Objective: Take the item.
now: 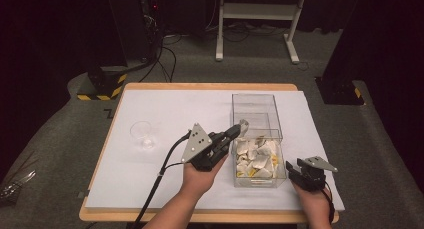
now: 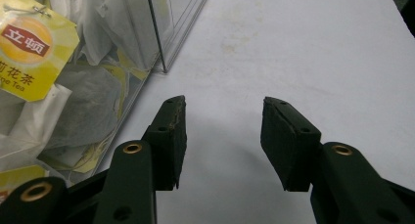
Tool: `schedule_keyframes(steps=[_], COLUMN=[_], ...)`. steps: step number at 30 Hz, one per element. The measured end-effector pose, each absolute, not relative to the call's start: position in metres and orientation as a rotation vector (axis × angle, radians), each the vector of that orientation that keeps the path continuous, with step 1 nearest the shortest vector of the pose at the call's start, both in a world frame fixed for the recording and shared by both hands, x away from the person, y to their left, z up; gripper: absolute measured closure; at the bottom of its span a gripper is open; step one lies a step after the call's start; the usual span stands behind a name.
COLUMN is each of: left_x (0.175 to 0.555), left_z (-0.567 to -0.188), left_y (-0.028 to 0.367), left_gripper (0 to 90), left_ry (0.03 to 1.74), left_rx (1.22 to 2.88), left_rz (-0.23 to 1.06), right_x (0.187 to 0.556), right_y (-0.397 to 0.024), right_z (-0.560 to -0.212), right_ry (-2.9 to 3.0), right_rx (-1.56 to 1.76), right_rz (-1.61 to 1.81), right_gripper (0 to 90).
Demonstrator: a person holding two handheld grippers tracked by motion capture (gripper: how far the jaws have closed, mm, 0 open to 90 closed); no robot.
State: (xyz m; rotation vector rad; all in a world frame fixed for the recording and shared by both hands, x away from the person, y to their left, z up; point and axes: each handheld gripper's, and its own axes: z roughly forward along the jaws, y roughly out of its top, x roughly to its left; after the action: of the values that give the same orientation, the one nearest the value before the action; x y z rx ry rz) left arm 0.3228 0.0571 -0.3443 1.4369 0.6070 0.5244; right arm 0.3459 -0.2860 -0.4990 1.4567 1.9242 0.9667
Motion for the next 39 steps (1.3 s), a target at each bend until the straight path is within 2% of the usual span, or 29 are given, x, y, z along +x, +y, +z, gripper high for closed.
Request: schedule_keyframes(steps=[13, 39], left_x=[0.325, 0.328], left_z=[-0.33, -0.326], left_y=[0.076, 0.117], left_gripper=[90.0, 90.0], left_ry=[0.622, 0.682], left_rx=[1.37, 1.328], left_rz=[0.559, 0.628], right_x=[0.346, 0.346], right_y=[-0.286, -0.286], right_z=[-0.499, -0.499], right_ry=[1.925, 1.929], right_rx=[1.455, 1.45], right_rz=[0.965, 0.959], right_gripper=[52.5, 52.5])
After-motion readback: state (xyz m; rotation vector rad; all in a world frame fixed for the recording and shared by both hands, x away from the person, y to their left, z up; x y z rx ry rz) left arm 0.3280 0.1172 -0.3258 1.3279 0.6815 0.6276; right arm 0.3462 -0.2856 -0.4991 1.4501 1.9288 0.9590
